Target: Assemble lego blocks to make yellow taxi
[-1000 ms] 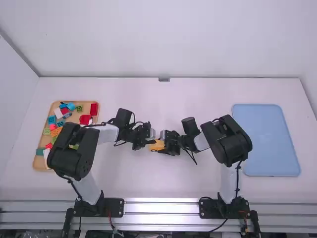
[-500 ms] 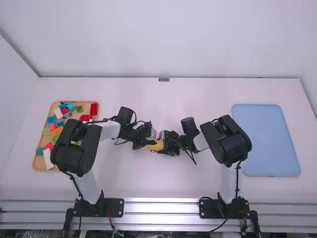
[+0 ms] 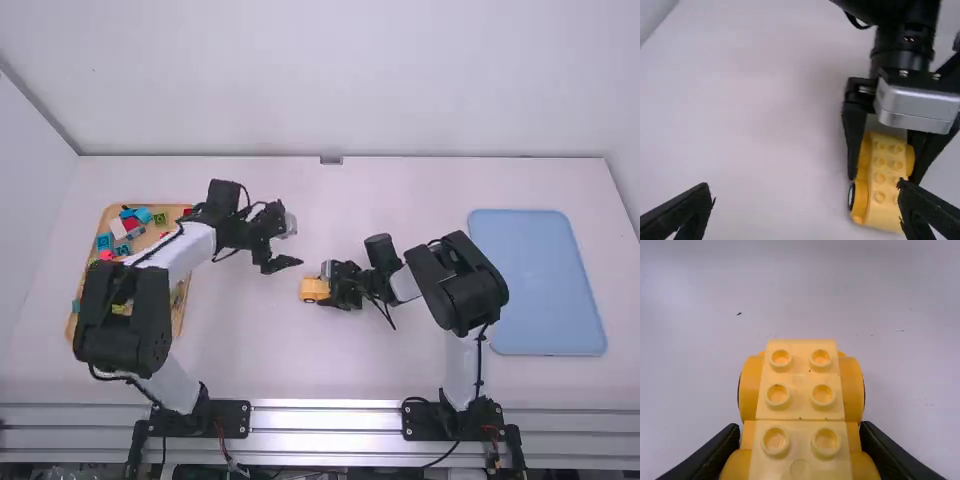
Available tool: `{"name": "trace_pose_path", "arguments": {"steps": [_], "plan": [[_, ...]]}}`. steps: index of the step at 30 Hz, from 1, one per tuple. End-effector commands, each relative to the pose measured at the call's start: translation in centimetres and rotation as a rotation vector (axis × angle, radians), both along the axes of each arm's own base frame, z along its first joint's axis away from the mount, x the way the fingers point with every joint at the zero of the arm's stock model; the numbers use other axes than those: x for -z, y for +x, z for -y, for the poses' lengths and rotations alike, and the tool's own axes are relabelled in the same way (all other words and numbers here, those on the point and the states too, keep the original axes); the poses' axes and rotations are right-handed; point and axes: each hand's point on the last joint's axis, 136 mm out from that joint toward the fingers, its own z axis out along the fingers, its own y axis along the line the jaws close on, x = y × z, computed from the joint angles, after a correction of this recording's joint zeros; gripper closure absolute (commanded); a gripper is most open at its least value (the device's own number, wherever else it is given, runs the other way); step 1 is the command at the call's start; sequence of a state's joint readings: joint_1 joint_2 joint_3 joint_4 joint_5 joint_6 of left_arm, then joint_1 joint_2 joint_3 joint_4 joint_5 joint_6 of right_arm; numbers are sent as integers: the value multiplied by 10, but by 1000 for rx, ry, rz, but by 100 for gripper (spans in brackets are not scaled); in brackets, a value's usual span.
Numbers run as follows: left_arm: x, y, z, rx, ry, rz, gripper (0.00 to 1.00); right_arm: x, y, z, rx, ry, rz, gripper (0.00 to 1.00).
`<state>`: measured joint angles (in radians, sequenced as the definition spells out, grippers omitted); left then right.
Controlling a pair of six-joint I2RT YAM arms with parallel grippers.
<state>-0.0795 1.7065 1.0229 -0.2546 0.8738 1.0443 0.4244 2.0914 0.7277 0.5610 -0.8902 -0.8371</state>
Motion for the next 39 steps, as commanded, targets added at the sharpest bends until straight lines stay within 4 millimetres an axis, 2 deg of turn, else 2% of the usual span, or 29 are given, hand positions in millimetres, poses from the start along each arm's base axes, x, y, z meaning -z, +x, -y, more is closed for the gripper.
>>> {"name": "trace_pose_path", "arguments": {"steps": [1, 2, 5, 6, 7, 8, 10, 13, 16, 18, 23, 24, 25, 28, 31, 34, 39], "plan": [[-15, 10, -17, -136, -12, -53, 1, 4, 12, 0, 32, -35, 20, 44], [-18, 14, -26, -197, -3, -72, 1, 4, 15, 0, 36, -43, 17, 42], [-23, 19, -39, -290, 14, -93, 1, 4, 17, 0, 36, -56, -4, 25], [-28, 21, -46, -337, 21, -95, 1, 3, 18, 0, 38, -65, -23, 12], [-32, 23, -52, -381, 22, -99, 1, 2, 20, 3, 45, -75, -42, 5], [-35, 24, -56, -405, 22, -100, 1, 0, 21, 4, 47, -80, -49, 4], [-41, 27, -66, -473, 22, -108, 1, -5, 21, 7, 37, -97, -60, 0], [-47, 32, -82, -587, 21, -128, 1, -19, 20, 14, 12, -120, -54, 2], [-53, 35, -106, -741, 2, -171, 1, -45, 23, 31, 28, -175, -33, 2], [-57, 34, -112, -773, -8, -183, 1, -57, 26, 38, 46, -198, -21, 2], [-81, 27, -148, -930, -88, -204, 1, -103, 36, 55, 116, -220, 28, 2], [-91, 24, -166, -1028, -130, -218, 1, -120, 43, 56, 152, -200, 37, 2], [-95, 23, -174, -1075, -149, -225, 1, -126, 47, 56, 167, -190, 42, 2], [-106, 16, -203, -1255, -191, -236, 1, -149, 57, 50, 177, -137, 64, 2], [-112, 3, -242, -1476, -166, -203, 1, -174, 53, 32, 102, -49, 89, 2], [-114, -5, -265, -1593, -94, -151, 1, -197, 51, 14, 55, 3, 110, 2], [-115, -6, -272, -1626, -73, -125, 1, -237, 49, -18, 25, 42, 142, 2]]}}
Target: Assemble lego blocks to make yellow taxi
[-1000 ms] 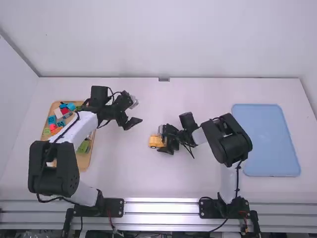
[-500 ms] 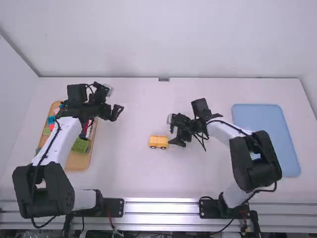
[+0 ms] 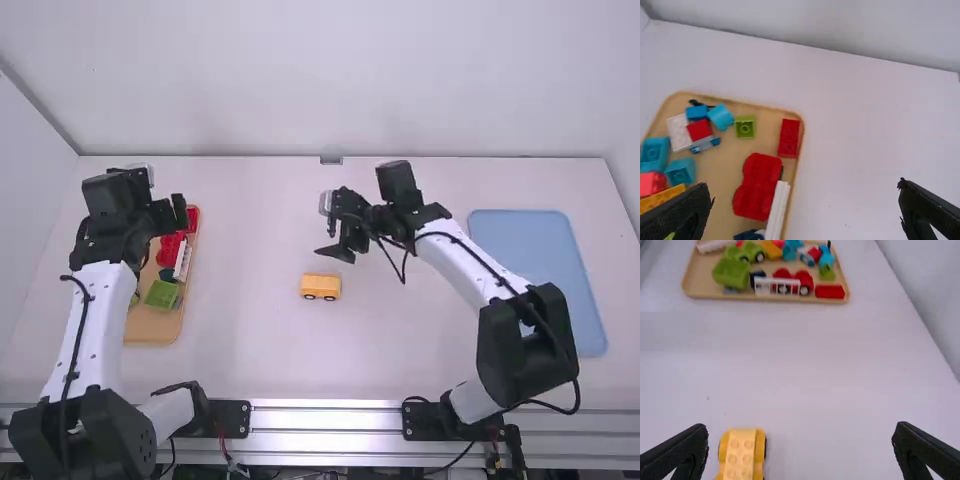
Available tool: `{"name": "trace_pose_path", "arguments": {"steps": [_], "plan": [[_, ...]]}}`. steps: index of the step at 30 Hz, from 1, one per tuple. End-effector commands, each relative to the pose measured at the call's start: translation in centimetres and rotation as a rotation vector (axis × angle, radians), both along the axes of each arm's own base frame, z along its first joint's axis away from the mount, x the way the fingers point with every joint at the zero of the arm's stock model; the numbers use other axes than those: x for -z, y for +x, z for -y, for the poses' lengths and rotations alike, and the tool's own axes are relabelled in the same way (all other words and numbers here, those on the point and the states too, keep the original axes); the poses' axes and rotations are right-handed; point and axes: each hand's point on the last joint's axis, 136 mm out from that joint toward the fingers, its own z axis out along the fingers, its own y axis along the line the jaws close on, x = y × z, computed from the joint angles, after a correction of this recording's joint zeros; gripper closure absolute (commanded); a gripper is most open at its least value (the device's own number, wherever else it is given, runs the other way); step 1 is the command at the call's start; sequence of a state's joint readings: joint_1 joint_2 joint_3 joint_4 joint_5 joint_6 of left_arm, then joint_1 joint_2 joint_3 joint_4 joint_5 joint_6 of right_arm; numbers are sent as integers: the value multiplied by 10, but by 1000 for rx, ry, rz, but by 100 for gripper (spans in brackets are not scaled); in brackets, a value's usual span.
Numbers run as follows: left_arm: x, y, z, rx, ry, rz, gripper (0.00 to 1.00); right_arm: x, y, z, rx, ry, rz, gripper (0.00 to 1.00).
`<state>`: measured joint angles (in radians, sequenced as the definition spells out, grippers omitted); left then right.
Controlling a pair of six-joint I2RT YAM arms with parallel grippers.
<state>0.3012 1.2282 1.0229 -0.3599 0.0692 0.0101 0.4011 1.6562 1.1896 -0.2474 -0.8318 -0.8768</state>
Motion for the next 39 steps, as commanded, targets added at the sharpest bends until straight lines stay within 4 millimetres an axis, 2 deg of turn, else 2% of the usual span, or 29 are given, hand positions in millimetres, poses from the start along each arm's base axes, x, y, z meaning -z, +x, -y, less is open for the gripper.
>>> {"name": "trace_pose_path", "arguments": {"steps": [1, 4, 5, 11, 15, 18, 26, 32, 36, 39], "plan": [[-4, -4, -12, -76, 35, 2, 1, -38, -2, -20, -25, 64, 12, 2], [-4, -8, -23, -171, 5, 11, 1, -57, 0, -29, -12, 96, -4, 2], [-4, -12, -32, -246, -15, 17, 1, -66, 1, -33, -5, 112, -9, 2], [-2, -28, -53, -372, -104, 7, 2, -83, 1, -53, -6, 176, -8, 2], [-6, -40, -67, -429, -137, -11, 1, -76, 1, -66, -14, 189, -40, 2], [-14, -50, -82, -477, -137, -12, 1, -61, 6, -75, -8, 182, -91, 2], [-11, -71, -113, -623, -207, -70, 1, -42, 10, -77, -7, 141, -139, 2], [-4, -63, -131, -650, -233, -144, 1, -38, 16, -75, 31, 118, -127, 2], [1, -48, -141, -637, -240, -223, 1, -37, 16, -74, 36, 113, -129, 2], [12, -35, -151, -641, -263, -303, 1, -36, 15, -73, 37, 108, -138, 2]]}}
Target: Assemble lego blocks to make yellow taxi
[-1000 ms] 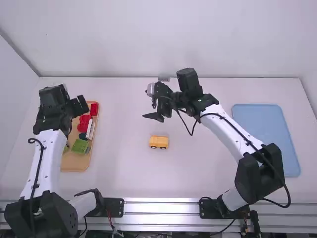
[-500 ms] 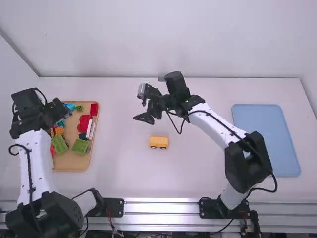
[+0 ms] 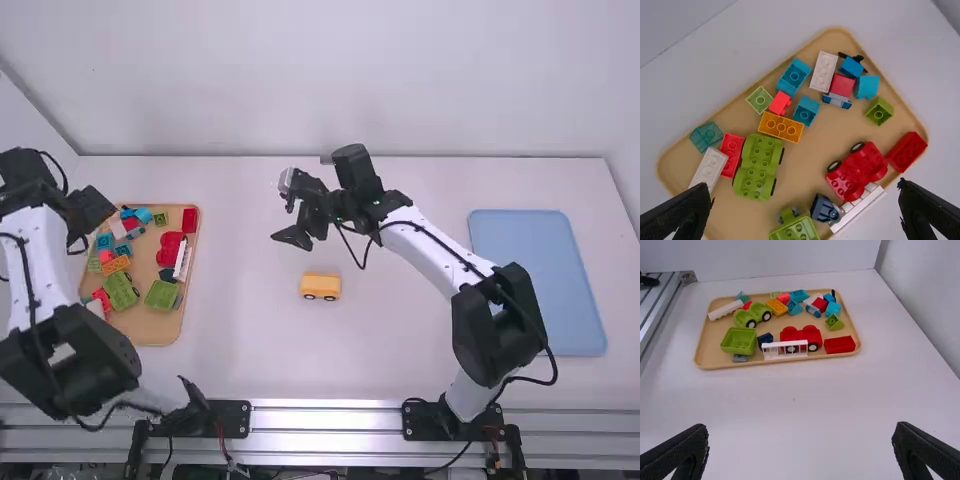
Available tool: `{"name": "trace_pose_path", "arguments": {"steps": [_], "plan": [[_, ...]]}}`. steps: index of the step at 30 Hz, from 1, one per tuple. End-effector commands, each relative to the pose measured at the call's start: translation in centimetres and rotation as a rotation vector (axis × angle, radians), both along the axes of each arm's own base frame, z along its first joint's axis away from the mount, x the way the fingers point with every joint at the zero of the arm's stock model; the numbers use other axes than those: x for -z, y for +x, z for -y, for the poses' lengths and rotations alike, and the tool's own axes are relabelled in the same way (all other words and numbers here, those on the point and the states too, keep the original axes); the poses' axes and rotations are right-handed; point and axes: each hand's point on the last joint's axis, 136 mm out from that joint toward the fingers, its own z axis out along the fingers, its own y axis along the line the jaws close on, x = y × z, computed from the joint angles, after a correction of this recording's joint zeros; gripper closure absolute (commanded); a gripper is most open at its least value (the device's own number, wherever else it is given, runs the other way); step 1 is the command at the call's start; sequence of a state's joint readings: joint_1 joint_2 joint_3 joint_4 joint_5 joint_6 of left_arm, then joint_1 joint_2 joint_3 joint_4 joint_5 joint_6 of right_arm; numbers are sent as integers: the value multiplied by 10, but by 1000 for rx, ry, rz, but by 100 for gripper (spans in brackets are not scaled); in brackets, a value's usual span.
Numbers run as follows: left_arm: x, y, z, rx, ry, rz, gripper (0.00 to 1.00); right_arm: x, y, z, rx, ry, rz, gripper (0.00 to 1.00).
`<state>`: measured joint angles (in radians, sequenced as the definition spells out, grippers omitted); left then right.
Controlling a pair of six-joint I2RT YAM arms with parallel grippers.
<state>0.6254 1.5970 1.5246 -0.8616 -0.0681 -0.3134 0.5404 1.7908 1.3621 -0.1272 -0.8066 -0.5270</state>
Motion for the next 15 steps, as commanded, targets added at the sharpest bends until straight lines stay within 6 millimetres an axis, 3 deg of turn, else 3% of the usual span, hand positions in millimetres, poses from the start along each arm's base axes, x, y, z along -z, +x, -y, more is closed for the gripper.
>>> {"name": "trace_pose_path", "arguments": {"steps": [1, 7, 13, 15], "plan": [[6, 14, -10, 23, -19, -43, 1, -11, 5, -2, 2, 13, 23, 2], [41, 37, -22, 76, -99, -139, 1, -9, 4, 0, -8, 3, 34, 2], [73, 41, -32, 44, -151, -200, 1, -6, 2, 1, -8, -8, 15, 2], [94, 37, -35, 30, -187, -241, 1, -4, 1, 2, -8, -14, 5, 2]]}}
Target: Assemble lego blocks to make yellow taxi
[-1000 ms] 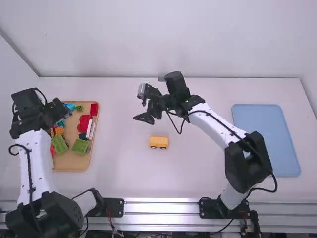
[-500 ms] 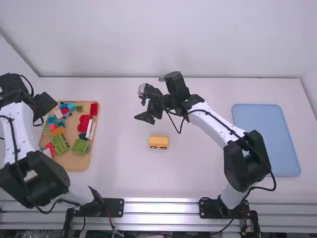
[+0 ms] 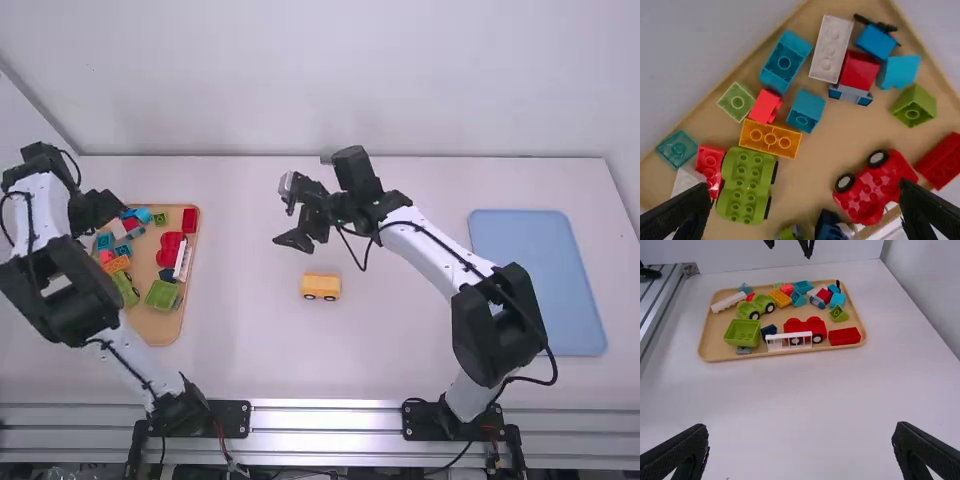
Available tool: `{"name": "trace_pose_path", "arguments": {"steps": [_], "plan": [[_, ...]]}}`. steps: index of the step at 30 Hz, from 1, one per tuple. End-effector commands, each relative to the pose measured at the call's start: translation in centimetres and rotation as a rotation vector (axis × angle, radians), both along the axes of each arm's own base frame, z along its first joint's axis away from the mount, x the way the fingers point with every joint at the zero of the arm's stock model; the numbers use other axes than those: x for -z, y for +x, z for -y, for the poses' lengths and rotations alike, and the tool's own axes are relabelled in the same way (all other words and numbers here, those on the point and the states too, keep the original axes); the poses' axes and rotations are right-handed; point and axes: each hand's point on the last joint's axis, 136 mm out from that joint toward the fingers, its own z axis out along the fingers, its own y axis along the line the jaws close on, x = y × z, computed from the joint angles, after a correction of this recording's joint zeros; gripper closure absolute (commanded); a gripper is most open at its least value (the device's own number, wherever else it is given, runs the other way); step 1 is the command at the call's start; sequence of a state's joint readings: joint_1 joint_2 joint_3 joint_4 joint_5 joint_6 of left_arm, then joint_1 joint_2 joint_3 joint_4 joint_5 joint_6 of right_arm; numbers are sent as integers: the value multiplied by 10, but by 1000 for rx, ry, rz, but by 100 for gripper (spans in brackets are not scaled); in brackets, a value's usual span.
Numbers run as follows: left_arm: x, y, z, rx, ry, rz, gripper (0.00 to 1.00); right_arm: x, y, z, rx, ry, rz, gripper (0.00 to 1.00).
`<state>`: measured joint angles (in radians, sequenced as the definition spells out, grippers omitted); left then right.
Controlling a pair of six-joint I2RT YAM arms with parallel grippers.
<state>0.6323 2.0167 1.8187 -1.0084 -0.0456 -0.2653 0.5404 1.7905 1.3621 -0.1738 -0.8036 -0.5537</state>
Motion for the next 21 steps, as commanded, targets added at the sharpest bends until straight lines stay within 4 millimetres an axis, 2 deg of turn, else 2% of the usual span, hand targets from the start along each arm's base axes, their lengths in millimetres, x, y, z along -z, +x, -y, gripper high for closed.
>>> {"name": "trace_pose_path", "arguments": {"steps": [1, 7, 12, 14, 18, 21], "plan": [[15, -4, -8, -20, -29, -31, 1, -11, 5, -1, 0, 13, 21, 2], [58, -10, -8, -39, -133, -85, 1, -9, 3, -1, -9, 5, 27, 2], [75, -13, -22, -188, -107, -98, 1, -9, 3, -1, -9, 5, 27, 2], [80, -10, -22, -227, -117, -81, 1, -9, 3, -1, -9, 5, 27, 2], [87, 0, -8, -346, -222, -8, 1, -9, 3, 0, -9, 5, 27, 2], [91, -8, 4, -493, -284, -32, 1, -9, 3, -1, -9, 5, 28, 2]]}}
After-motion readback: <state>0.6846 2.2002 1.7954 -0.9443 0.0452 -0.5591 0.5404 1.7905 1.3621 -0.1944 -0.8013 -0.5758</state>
